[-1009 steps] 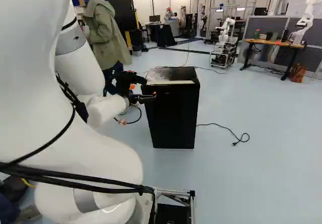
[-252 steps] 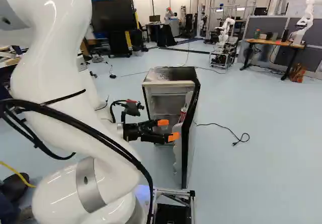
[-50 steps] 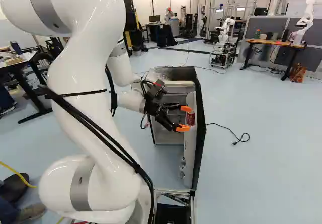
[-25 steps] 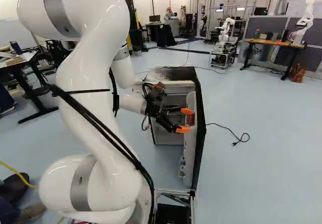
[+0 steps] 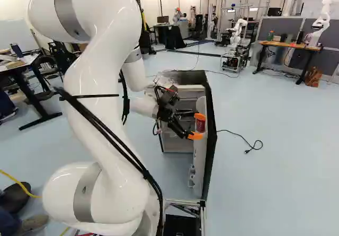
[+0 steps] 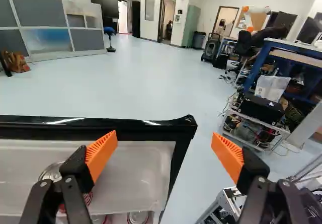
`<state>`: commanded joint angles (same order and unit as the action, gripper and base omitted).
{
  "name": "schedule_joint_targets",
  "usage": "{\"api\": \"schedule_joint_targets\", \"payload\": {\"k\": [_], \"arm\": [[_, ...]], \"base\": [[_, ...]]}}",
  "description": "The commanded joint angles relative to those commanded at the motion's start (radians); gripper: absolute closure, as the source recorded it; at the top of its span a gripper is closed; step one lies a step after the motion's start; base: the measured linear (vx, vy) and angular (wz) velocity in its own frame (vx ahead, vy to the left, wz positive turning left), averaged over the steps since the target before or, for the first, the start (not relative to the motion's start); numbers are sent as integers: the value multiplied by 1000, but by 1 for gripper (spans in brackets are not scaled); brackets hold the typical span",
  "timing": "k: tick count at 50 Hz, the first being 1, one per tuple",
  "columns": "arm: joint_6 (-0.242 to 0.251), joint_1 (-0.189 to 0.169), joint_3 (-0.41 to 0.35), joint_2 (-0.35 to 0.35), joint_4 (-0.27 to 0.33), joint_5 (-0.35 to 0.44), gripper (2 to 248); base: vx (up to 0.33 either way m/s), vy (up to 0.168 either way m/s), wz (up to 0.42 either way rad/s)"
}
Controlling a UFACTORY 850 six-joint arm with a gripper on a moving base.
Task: Grab a drink from the fridge
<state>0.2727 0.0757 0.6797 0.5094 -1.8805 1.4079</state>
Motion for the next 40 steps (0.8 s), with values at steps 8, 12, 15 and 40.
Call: {"api": "schedule_joint_targets", "payload": {"k": [8,12,15,40], "arm": [[0,-24,16,6,0,0,3],[0,-36,25,9,0,0,3],[0,-45,31,12,0,-4,3],[0,-116,84,33,0,-48,3]], "base": [[0,0,0],[0,0,0],[0,0,0],[0,0,0]]}}
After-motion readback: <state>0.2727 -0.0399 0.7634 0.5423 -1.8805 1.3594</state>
